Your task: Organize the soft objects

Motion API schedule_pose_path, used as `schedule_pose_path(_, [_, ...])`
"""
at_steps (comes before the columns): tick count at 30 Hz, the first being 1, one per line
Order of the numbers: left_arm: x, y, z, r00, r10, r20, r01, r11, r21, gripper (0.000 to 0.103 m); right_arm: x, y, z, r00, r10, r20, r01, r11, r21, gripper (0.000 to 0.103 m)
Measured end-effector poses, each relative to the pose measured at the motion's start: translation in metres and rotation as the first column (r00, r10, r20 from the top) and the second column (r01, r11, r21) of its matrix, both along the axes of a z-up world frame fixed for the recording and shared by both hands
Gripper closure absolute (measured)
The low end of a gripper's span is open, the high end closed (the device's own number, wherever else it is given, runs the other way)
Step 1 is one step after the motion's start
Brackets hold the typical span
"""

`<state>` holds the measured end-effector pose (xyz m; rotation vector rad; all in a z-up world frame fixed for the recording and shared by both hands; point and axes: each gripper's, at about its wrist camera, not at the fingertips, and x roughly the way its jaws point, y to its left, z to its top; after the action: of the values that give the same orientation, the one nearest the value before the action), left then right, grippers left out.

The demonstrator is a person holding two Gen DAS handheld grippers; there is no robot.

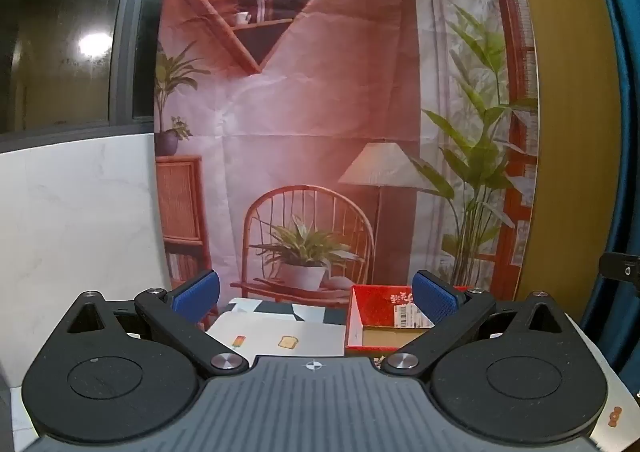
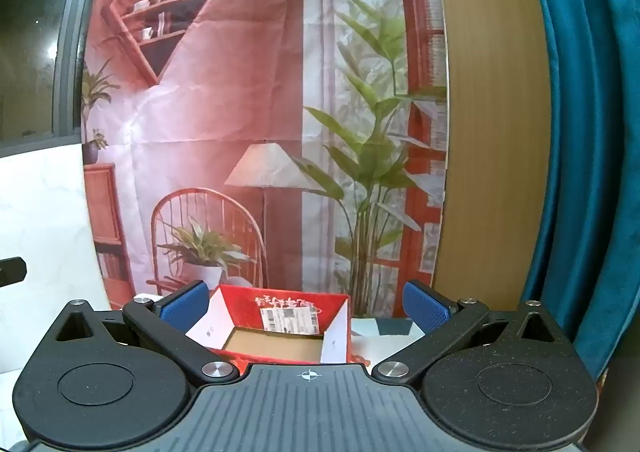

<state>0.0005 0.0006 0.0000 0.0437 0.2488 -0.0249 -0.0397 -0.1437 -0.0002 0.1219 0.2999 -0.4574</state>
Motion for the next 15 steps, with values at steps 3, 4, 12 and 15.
schedule_pose_path(3, [0.005, 0.012, 0.001, 1.000, -0.016, -0.023, 0.014, 0.998, -0.054, 0.000, 0.001, 0.000, 0.000, 1.000, 0.002, -0.006, -0.002, 1.000, 0.000, 0.000])
schedule_pose_path(4, [0.007, 0.015, 0.001, 1.000, -0.012, -0.023, 0.011, 0.999, -0.045, 0.000, 0.000, 0.000, 0.000, 1.000, 0.000, -0.002, 0.000, 1.000, 0.002, 0.000])
schedule_pose_path(12, [0.003, 0.003, 0.002, 1.000, -0.006, -0.017, 0.006, 1.000, 0.007, 0.000, 0.001, 0.001, -0.002, 1.000, -0.002, -0.002, 0.002, 1.000, 0.001, 0.000])
schedule_pose_path(15, [0.004, 0.003, 0.001, 1.000, -0.006, -0.018, 0.007, 1.000, 0.006, 0.000, 0.001, 0.002, -0.006, 1.000, 0.000, -0.002, 0.000, 1.000, 0.005, 0.000])
